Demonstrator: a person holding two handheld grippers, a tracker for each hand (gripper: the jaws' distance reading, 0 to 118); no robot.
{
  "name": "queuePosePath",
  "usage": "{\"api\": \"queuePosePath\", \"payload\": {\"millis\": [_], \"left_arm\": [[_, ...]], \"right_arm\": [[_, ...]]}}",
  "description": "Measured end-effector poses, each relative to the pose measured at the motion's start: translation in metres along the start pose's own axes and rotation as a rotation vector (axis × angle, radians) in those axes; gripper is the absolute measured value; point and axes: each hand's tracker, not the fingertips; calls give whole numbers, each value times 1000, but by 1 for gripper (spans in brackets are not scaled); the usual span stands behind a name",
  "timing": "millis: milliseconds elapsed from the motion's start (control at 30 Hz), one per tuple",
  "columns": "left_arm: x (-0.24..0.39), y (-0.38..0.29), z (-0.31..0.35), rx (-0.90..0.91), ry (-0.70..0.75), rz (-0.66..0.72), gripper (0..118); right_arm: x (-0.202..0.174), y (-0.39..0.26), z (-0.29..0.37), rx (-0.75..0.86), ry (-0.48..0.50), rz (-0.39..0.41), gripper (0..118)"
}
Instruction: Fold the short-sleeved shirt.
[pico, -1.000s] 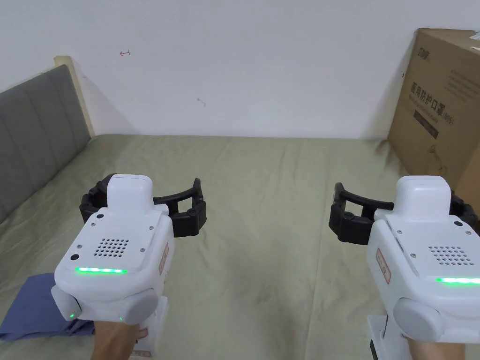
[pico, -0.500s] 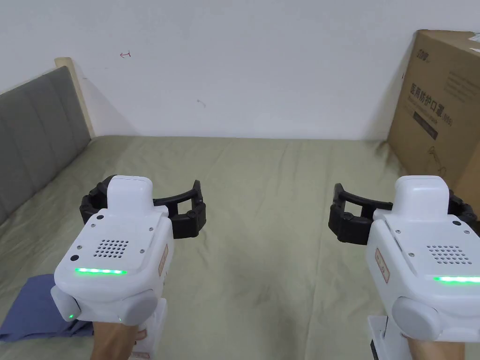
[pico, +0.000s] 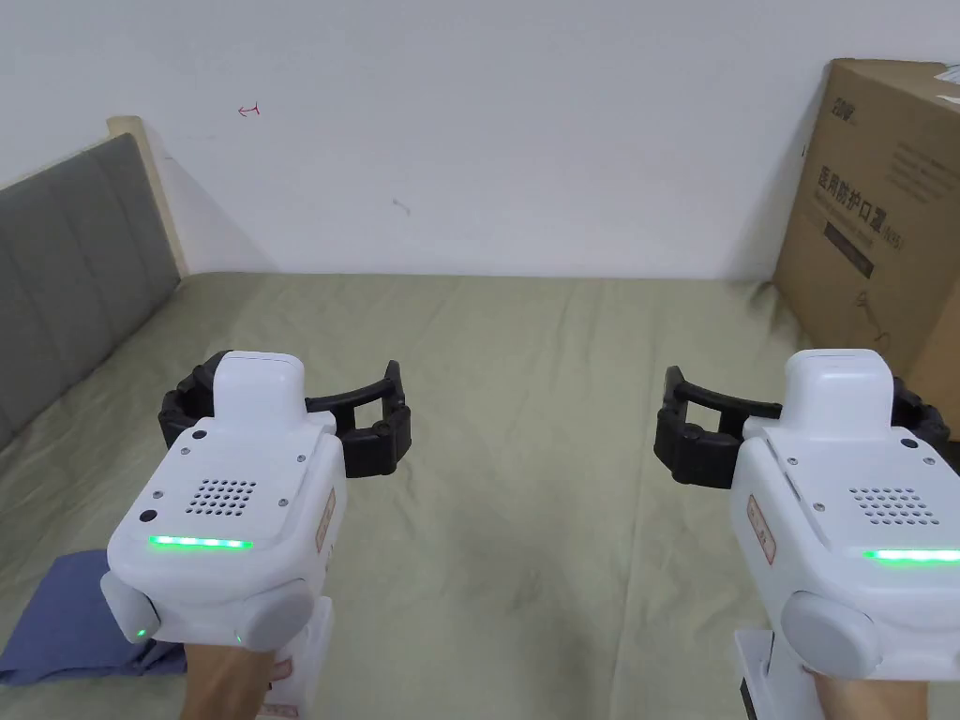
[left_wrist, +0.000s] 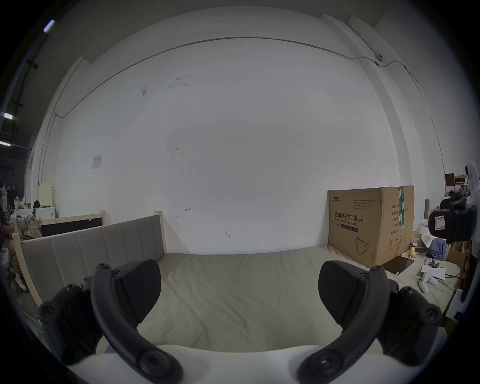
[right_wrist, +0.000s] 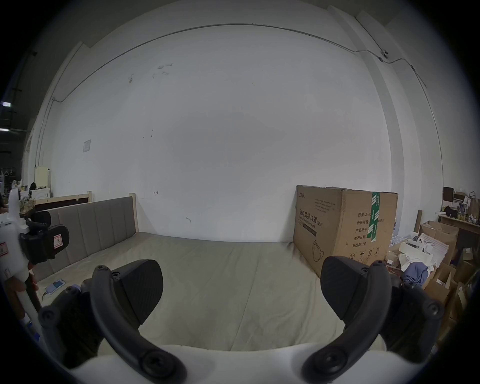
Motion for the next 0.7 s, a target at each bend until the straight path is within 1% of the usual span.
{"api": "queuePosePath", "payload": {"millis": [300,467,533,633,700], "left_arm": [[1,0,0,-2,0,0,118],[1,0,1,-3,-1,7,118],[0,1,2,-4,-3,9,118],[-1,2,2,-6,-4,12,118],[-2,2,2,-3,-2,23,118]], "right_arm": [[1,1,1,-3,0,-6,118],[-1,1,-1,-35,-38,-4,118],[-1,3,-3,-79,-54,-22,118],[-2,11,-7,-198,-69,-98,118],[-5,20,-9,-305,-134,-147,118]]}}
